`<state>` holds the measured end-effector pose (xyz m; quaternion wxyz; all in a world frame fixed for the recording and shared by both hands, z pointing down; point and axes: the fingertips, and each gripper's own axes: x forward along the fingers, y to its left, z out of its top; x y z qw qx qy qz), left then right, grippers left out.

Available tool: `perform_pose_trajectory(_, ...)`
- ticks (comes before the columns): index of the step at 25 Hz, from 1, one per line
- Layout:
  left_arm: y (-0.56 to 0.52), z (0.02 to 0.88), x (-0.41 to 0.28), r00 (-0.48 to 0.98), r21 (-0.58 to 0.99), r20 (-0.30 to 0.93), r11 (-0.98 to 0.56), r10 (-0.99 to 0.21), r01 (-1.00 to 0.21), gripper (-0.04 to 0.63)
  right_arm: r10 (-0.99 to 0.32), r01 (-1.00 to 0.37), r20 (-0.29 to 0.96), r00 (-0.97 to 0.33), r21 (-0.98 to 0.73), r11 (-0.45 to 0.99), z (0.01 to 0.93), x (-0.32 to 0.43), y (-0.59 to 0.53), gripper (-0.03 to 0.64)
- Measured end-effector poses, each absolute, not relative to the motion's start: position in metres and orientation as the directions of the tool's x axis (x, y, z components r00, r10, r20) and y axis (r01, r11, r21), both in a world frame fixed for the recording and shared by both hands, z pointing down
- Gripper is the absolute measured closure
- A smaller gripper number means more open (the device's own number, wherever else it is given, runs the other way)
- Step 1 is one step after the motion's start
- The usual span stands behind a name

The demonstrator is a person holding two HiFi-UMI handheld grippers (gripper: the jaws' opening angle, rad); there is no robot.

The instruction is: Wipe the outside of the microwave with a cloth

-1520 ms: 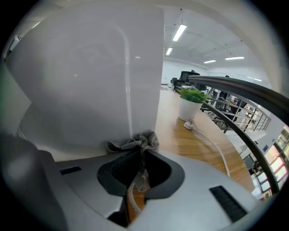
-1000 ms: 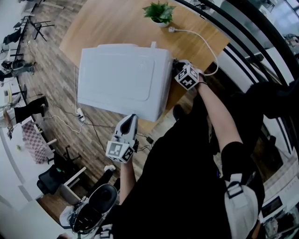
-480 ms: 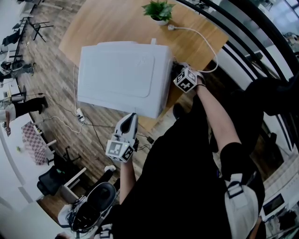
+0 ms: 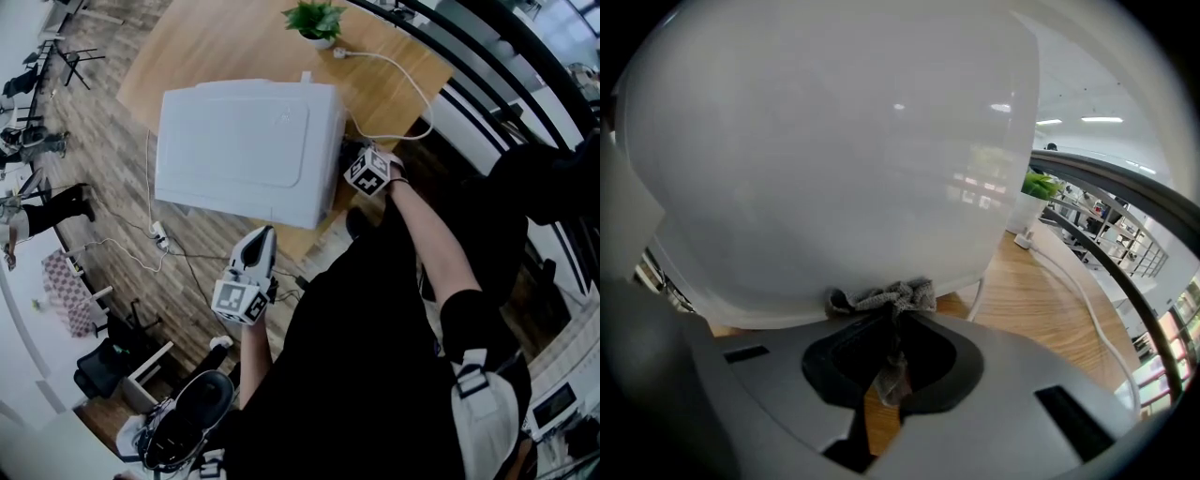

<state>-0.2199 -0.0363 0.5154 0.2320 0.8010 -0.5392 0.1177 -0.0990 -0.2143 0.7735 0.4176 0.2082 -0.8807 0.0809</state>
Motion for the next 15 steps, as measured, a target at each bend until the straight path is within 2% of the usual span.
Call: perform_pose_trajectory(15, -0.012, 0.514, -0.225, 0.414, 0.247, 0.412, -0.338, -0.812, -0.908, 0.592, -0.275, -0.413, 0.778, -0.564, 0.022, 0.910, 0.776, -0.107, -0.153, 0.586)
